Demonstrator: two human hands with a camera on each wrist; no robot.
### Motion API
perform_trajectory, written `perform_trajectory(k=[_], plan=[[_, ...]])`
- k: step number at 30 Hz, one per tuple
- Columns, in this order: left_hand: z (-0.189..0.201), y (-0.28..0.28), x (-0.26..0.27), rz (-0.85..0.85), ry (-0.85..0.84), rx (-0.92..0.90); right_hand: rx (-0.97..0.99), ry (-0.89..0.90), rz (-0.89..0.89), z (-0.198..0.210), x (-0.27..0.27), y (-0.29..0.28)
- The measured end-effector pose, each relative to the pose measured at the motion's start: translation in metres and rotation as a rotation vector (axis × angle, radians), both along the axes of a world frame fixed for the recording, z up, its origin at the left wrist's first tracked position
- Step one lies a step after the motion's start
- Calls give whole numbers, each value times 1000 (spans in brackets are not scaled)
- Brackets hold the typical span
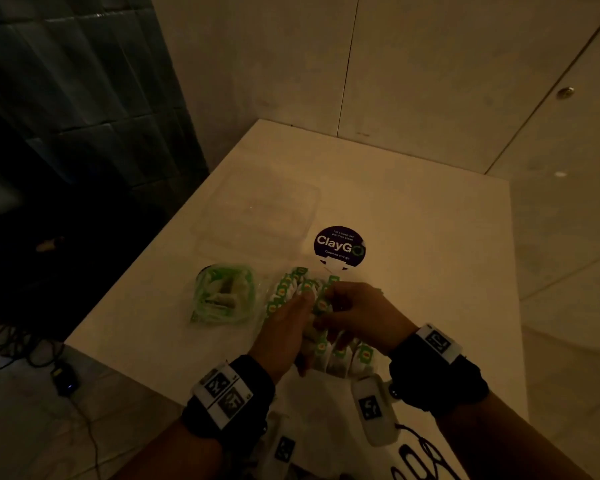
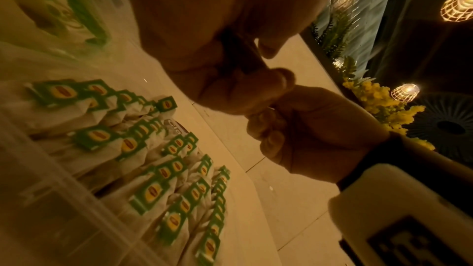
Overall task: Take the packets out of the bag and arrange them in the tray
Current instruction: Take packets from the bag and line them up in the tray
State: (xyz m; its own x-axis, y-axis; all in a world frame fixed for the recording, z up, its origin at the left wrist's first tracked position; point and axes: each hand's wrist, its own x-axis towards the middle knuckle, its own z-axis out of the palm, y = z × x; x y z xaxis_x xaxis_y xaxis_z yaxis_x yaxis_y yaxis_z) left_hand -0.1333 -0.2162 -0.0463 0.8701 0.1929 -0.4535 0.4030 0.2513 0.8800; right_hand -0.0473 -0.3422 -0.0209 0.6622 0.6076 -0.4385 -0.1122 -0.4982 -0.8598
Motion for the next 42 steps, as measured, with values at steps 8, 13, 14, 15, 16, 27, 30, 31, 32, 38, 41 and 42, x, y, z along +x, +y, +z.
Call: perform_trajectory(k=[8,13,14,15,16,27,30,31,32,38,41,42], plan=[[-11,12,-11,-115,29,102,-11,-7,-148,-17,13,-44],[-19,13,-18,-232,117,217,-423,-174,253,-41,-3,-49],[-20,12,-19,-245,123,220,-441,-158,281,-45,-7,-47],[-19,12,-20,-250,122,223,-442,-131,290,-50,-10,-45],[-19,12,-20,-252,120,226,-445,-105,290,-52,-12,-43],[-16,14,-22,-207,105,226,-506,-219,256,-61,-7,-38],[-16,15,-23,-201,99,218,-502,-197,239,-60,-8,-38],[-16,15,-23,-201,100,217,-499,-199,249,-62,-9,-38],[-17,15,-23,-200,103,215,-512,-205,273,-63,-10,-37],[-17,12,-22,-194,98,198,-655,-322,235,-67,-16,-27],[-16,10,-21,-179,72,227,-620,-400,132,-59,-15,-30],[-17,10,-21,-184,57,241,-583,-394,100,-52,-14,-32]])
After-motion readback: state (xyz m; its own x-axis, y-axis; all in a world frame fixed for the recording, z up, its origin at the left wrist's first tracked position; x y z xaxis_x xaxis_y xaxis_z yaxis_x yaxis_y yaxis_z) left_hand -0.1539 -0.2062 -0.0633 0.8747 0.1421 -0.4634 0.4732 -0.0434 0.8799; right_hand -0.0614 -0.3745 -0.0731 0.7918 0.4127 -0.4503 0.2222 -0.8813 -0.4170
